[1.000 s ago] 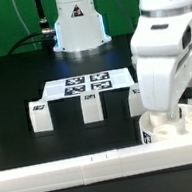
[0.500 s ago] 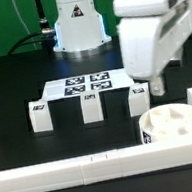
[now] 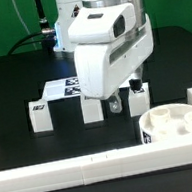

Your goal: Assemble stool

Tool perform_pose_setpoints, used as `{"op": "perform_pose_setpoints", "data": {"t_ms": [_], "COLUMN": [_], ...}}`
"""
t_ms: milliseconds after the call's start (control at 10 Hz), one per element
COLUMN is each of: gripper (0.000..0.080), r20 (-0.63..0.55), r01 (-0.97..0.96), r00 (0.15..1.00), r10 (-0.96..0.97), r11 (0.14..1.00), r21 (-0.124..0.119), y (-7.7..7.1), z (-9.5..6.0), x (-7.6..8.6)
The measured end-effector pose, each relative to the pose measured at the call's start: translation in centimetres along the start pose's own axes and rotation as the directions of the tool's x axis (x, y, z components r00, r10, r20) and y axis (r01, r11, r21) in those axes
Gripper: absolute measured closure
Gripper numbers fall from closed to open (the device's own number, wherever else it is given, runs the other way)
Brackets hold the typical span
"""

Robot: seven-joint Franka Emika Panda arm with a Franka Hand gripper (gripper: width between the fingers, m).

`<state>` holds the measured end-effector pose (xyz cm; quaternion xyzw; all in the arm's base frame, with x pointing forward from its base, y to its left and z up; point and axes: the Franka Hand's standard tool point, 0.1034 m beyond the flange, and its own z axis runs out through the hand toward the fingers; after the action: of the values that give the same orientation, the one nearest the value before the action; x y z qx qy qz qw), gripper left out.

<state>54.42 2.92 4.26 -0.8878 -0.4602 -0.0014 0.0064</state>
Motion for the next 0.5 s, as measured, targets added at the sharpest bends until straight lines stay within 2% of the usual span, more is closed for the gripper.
{"op": "perform_pose_setpoints", "data": {"t_ms": [100, 300, 500], "gripper": [0.0151, 0.0151, 0.0151], "r20": [0.0, -0.007, -0.015], "r01": [-0.019, -0.215, -0.464], "r00": [1.0, 0.977, 0.886], "r10": [0.019, 0.215, 0.464], "r11": [1.0, 0.977, 0.886], "r21": [0.001, 0.004, 0.0], "y": [-0.03, -0.13, -0.08], "z": [0.04, -0.07, -0.87], "x": [0.0, 0.25, 0.68]}}
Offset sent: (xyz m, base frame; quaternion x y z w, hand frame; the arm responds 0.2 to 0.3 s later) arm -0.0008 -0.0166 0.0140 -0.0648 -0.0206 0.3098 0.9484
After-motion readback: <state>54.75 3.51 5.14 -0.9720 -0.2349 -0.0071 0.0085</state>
